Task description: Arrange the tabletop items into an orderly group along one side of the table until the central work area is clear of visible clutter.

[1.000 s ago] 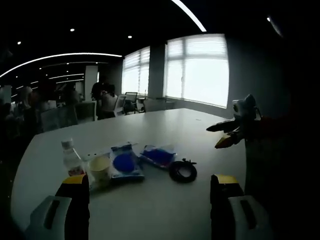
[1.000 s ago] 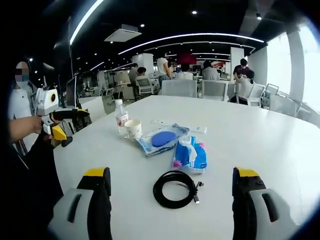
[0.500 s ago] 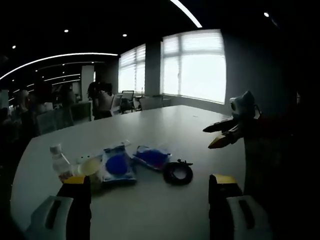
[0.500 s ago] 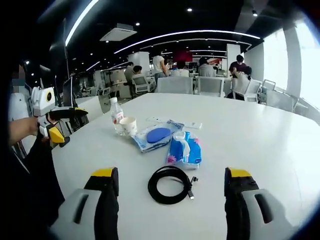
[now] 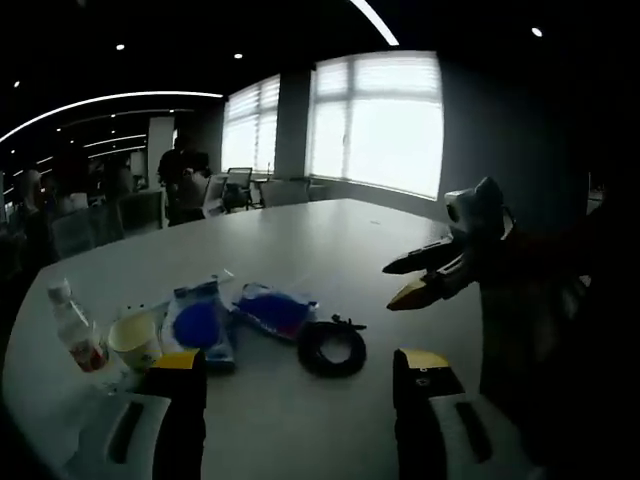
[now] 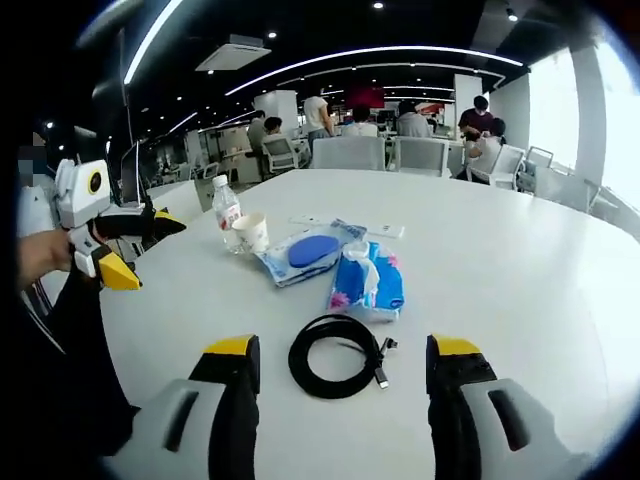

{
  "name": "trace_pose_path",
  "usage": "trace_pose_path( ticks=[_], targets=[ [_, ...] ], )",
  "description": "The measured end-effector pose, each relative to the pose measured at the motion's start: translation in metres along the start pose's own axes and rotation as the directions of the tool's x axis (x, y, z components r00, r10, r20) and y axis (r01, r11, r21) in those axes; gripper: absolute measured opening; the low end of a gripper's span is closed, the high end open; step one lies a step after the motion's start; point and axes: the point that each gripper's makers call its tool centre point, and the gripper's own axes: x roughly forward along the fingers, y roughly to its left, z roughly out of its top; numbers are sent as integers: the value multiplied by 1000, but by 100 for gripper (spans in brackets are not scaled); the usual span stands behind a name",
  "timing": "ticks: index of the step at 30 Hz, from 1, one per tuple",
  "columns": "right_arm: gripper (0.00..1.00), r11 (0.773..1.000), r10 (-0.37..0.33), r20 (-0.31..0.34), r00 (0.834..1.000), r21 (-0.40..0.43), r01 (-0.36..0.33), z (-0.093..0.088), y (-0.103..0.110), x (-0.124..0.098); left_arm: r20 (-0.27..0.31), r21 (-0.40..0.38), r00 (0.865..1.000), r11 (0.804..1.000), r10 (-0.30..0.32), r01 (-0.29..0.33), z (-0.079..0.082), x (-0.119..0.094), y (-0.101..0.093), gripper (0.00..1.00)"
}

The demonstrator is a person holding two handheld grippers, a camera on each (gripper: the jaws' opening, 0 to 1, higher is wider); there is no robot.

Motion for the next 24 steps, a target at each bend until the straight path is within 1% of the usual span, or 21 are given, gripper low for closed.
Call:
trace_pose_path(
  ticks=[2, 4, 6, 9, 12, 16, 20, 24],
  targets=[
    [58, 1000, -2, -8, 1000, -2, 2, -3, 0, 2, -6, -11, 1000, 1000, -3, 3, -1, 5, -2, 67],
    [54, 1000, -4, -23, 1000, 3, 4, -7, -2, 5, -22, -25, 1000, 1000, -3, 2, -4, 11, -5, 65],
    [53, 1000, -8, -36, 999, 13, 8, -10, -3, 8, -46, -69, 999, 998, 0, -3, -9, 18, -4, 61],
    [50, 1000, -10, -50, 999, 18, 11, -16, -8, 14, -65, -85, 998, 996, -2, -3, -12, 25, -6, 60],
    [48, 1000, -8, -62, 998, 25, 9, -19, -9, 19, -83, -102, 997, 995, 0, -9, -14, 33, -6, 56],
    [44, 1000, -6, -81, 997, 26, 8, -22, -9, 25, -107, -141, 994, 990, -3, -12, -22, 47, -6, 52],
    [40, 1000, -7, -95, 995, 29, 9, -27, -11, 33, -136, -151, 991, 988, -3, -18, -29, 62, -10, 46],
    [37, 1000, -6, -118, 993, 29, 9, -32, -13, 40, -170, -168, 985, 986, -11, -18, -34, 74, -21, 43]
  ],
)
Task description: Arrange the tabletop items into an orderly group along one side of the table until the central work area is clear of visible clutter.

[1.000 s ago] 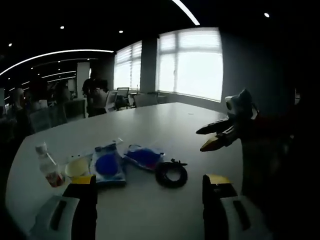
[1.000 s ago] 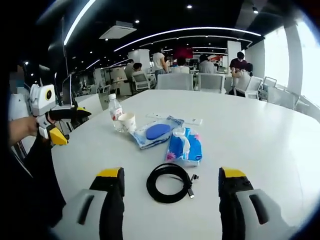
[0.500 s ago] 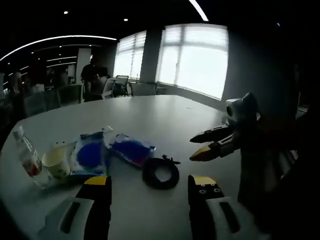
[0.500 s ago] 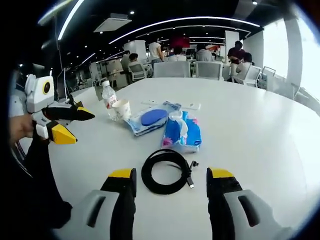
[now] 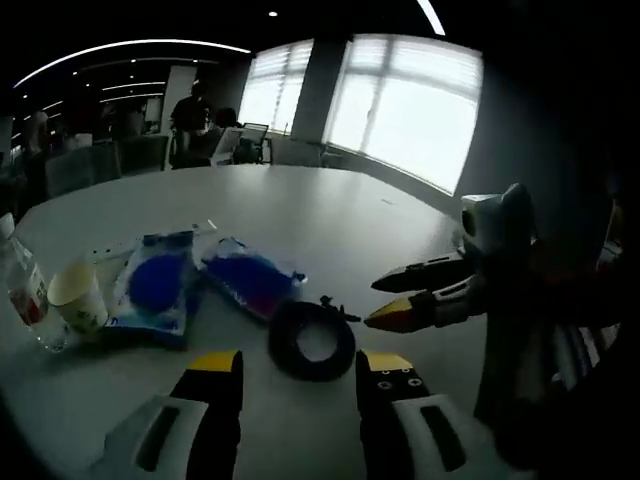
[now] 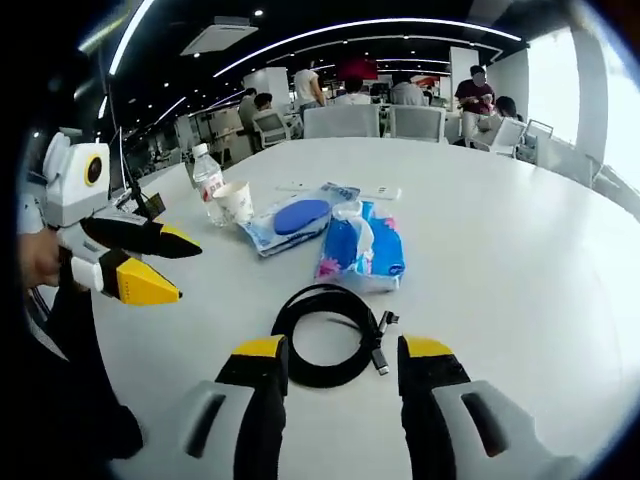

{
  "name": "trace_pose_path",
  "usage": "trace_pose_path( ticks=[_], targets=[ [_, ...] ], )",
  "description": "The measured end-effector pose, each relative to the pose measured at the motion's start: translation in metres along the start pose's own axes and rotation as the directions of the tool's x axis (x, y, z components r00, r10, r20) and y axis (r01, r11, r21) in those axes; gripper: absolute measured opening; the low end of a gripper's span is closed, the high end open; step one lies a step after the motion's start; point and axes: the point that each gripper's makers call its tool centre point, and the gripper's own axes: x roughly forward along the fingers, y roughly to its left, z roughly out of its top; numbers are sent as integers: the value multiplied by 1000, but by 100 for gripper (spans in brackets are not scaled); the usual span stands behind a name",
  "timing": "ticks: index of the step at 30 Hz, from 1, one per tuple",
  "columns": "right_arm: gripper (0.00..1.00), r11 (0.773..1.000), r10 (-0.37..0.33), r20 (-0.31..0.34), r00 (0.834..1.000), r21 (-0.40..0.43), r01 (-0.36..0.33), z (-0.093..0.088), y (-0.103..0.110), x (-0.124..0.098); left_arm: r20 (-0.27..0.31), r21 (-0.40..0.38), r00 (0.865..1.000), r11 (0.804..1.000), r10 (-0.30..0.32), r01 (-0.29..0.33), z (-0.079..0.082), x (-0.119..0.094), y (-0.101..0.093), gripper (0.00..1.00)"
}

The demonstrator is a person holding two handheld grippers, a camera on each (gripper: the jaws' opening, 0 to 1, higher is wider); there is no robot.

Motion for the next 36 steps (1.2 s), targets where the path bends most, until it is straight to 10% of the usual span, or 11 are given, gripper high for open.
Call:
trace_pose_path(
  ticks=[36],
  targets=[
    [22, 998, 9, -127, 992, 63, -1, -23, -19, 43, -179, -97, 982, 992, 58, -77, -42, 74, 5, 26]
  ],
)
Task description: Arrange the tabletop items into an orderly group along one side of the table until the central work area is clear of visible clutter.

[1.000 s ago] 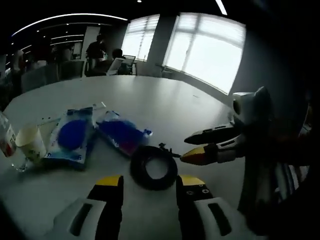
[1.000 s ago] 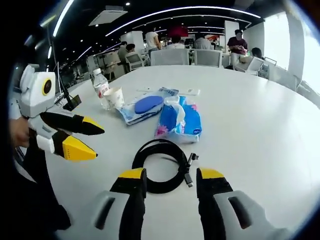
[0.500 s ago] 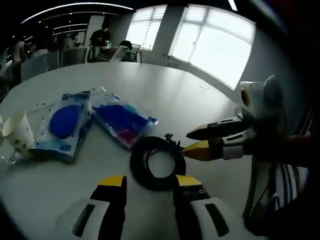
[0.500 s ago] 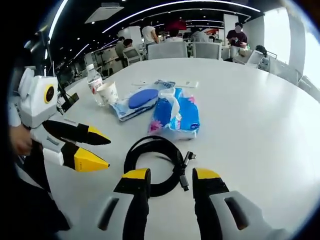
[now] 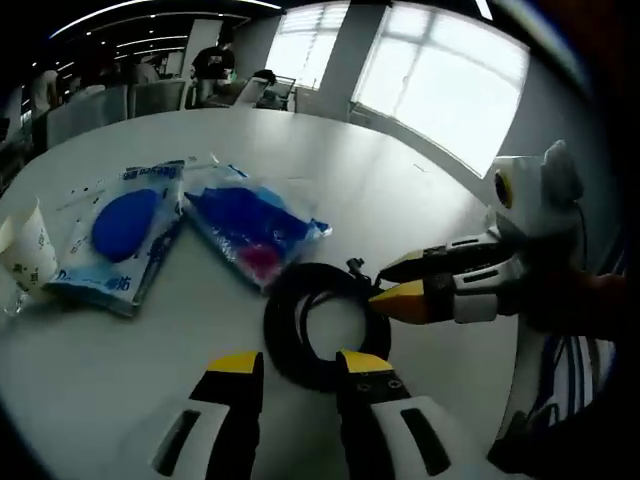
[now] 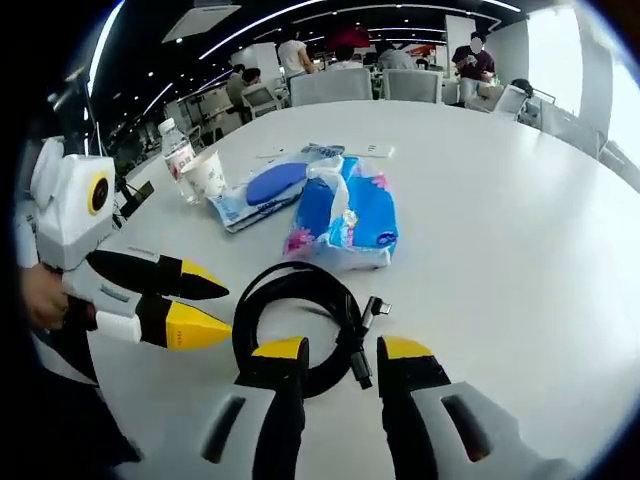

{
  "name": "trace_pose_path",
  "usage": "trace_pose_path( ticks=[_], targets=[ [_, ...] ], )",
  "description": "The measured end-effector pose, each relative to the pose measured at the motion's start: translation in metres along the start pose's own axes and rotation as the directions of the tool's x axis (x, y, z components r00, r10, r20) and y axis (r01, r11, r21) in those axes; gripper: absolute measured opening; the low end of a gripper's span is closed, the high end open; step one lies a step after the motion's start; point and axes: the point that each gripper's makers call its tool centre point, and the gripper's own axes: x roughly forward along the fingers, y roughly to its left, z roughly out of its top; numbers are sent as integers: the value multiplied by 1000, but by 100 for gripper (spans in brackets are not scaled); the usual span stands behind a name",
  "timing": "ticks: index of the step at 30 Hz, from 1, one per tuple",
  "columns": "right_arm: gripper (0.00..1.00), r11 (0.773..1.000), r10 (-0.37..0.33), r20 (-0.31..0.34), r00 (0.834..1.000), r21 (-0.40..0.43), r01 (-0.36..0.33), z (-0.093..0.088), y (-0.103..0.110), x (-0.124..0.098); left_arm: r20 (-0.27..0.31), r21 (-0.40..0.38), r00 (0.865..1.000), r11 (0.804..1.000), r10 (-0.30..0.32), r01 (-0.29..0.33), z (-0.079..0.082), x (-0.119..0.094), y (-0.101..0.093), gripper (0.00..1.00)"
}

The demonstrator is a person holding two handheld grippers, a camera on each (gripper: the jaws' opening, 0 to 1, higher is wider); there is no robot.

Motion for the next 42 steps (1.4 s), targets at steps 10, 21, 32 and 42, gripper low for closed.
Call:
trace_pose_path(
  ticks=[10, 21, 32, 42],
  targets=[
    [18, 1000, 15, -23, 1000, 1, -15, -4, 3, 10, -24, -13, 1000, 1000, 18, -18, -3, 8, 4, 19],
    [13, 1000, 7, -31, 999, 9, -7, -7, -1, 17, -31, -52, 999, 999, 11, -12, -2, 12, 6, 16],
    [10, 999, 5, -34, 999, 50, -3, -7, 2, 17, -63, -151, 998, 988, 26, -35, -2, 18, 10, 4],
    [7, 993, -5, -16, 1000, 114, 7, -5, -2, 14, -65, -170, 998, 985, 16, -27, 1, 16, 7, 0]
  ],
)
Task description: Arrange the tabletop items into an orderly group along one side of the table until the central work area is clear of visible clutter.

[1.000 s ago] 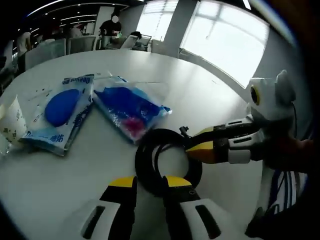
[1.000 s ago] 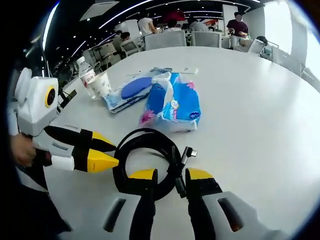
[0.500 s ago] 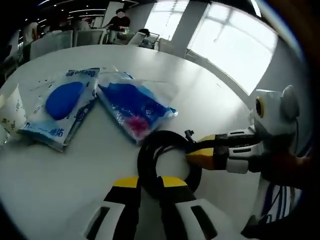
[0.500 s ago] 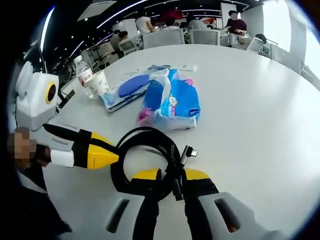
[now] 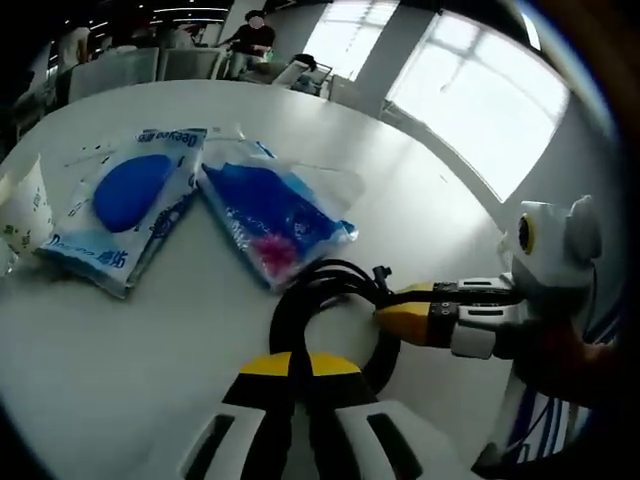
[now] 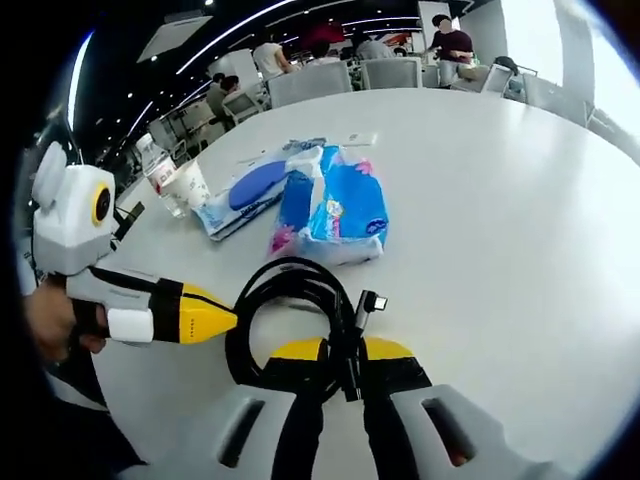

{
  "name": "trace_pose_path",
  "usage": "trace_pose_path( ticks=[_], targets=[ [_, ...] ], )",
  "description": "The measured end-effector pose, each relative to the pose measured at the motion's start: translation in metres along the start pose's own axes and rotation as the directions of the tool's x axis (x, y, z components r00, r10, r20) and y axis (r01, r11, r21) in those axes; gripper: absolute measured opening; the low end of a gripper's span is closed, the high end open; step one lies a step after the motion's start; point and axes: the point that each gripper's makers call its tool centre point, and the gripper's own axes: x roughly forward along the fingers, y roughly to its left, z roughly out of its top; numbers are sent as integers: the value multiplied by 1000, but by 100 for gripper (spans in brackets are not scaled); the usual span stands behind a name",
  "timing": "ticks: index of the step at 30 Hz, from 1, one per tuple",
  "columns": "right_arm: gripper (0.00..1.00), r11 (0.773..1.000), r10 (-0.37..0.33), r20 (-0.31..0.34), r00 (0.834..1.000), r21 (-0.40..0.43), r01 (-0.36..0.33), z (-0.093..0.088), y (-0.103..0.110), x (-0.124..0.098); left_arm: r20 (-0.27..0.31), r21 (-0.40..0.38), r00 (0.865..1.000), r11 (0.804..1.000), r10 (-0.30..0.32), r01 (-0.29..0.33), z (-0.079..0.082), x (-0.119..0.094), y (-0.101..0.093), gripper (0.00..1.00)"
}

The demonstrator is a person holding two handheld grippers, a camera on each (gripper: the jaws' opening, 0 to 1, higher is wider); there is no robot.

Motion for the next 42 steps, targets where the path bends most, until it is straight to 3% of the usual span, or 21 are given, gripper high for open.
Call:
trace_pose_path(
  ticks=[9, 18, 28, 42],
  targets=[
    [7, 999, -1, 18, 1000, 46, 1, -1, -4, -13, 13, -7, 1000, 1000, -21, 21, 7, -4, -7, 0],
    [7, 996, -22, 48, 999, 92, 18, -3, -12, -36, 22, 26, 998, 998, -63, 62, 13, -13, -29, 0],
    [7, 992, -46, 26, 999, 122, 42, -22, -18, -57, -17, 62, 995, 993, -95, 96, -1, -14, -50, 0],
    [7, 990, -61, -16, 998, 123, 62, -40, -26, -55, -64, 72, 993, 992, -99, 104, -18, -4, -58, 0]
  ],
)
